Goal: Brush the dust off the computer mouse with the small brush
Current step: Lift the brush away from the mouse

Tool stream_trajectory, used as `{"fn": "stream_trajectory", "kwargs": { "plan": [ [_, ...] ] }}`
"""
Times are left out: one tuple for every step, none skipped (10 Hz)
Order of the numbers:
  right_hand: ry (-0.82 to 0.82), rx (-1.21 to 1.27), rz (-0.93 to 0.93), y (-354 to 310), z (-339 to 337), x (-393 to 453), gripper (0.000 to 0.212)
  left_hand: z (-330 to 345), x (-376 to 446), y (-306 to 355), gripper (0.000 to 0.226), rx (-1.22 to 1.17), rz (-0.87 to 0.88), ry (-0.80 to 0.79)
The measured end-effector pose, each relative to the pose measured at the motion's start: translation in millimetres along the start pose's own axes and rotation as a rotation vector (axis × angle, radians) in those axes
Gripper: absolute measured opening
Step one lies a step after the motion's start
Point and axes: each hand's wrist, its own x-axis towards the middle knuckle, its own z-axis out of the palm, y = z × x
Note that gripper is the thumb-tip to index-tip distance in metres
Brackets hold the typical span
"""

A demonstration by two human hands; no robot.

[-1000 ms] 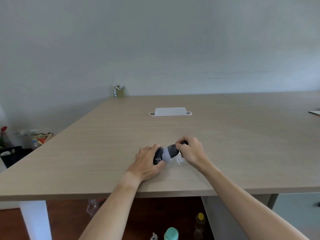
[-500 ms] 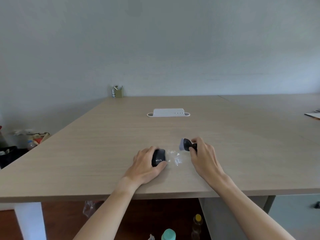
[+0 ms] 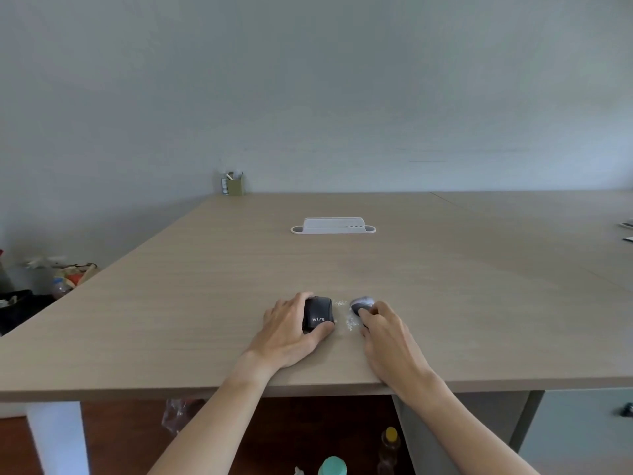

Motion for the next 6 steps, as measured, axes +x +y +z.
{"fn": "stream_trajectory", "kwargs": {
  "plan": [
    [-0.026, 0.013, 0.005, -2.0, 2.4, 1.7, 0.021, -0.8, -0.9, 0.9, 0.058, 0.002, 0.002, 0.008],
    [-0.045, 0.003, 0.016, -2.3, 2.0, 1.2, 0.022, -0.3, -1.8, 1.4, 0.056, 0.005, 0.003, 0.004],
    [-0.039, -0.014, 0.021, -1.0, 3.2, 1.6, 0.022, -0.3, -1.5, 1.1, 0.057, 0.002, 0.010, 0.004],
    [-0.028, -0.012, 0.028, -1.8, 2.0, 2.3, 0.020, -2.9, -1.6, 2.5, 0.055, 0.008, 0.009, -0.003],
    [-0.027, 0.008, 0.043, -1.6, 3.5, 1.1, 0.023, -3.1, -2.6, 3.5, 0.055, 0.001, 0.003, -0.003],
    [0.025, 0.016, 0.040, -4.4, -2.8, -3.3, 0.030, -3.0, -1.7, 3.0, 0.059, 0.012, 0.013, -0.009]
  ]
}}
